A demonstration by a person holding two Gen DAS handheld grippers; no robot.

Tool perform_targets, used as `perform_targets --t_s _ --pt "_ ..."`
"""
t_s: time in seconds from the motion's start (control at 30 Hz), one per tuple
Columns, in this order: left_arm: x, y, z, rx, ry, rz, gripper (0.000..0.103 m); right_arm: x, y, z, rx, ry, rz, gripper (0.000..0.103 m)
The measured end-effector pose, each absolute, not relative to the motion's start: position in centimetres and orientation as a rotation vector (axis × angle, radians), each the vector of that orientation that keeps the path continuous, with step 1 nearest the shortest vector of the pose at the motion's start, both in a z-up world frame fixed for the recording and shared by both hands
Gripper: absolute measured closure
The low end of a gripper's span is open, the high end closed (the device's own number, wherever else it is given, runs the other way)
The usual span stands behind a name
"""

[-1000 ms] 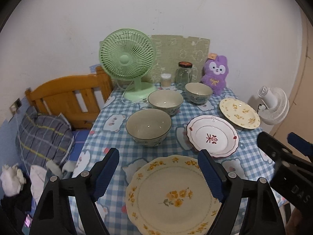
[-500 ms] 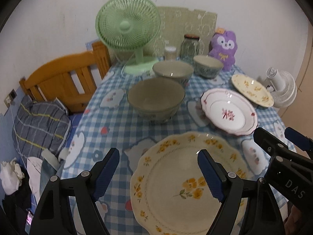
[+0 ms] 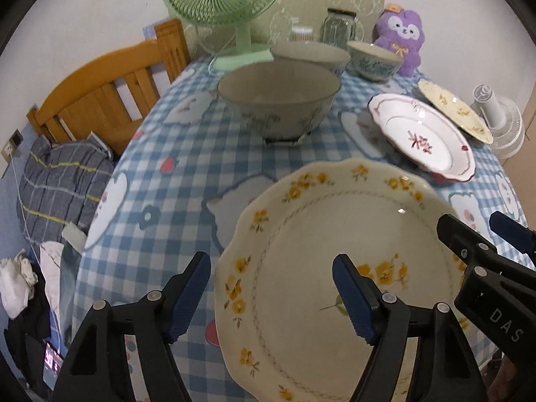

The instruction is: Organize plates and bowls

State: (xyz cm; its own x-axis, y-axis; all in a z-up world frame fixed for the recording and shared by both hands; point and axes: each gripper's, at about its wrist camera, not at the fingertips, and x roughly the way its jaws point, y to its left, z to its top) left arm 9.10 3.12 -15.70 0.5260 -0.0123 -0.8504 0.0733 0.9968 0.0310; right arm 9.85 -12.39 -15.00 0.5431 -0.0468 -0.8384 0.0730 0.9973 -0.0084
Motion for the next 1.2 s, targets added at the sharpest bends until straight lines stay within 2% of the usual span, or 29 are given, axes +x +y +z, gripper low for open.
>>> perform_targets --t_s 0.17,0.3,0.5,1.2 --pt "9.3 3.3 -16.9 0.051 1.056 -0.052 0.029 10.0 -12.4 -16.3 0.02 1.029 -0.081 0.027" --pt "9.5 3.3 -17.4 0.052 1.073 -0.047 0.033 10.4 -12.5 -17.1 0.021 1.062 -0.078 0.035" --pt "10.1 3.5 -17.9 0.037 1.09 -0.051 0.033 11.2 -12.5 -18.2 0.033 1.109 -0.082 0.042" --pt "10.7 3.4 -17.6 0.037 1.149 -0.083 0.034 11.3 -12.3 -17.7 0.035 1.155 -0.097 0.042"
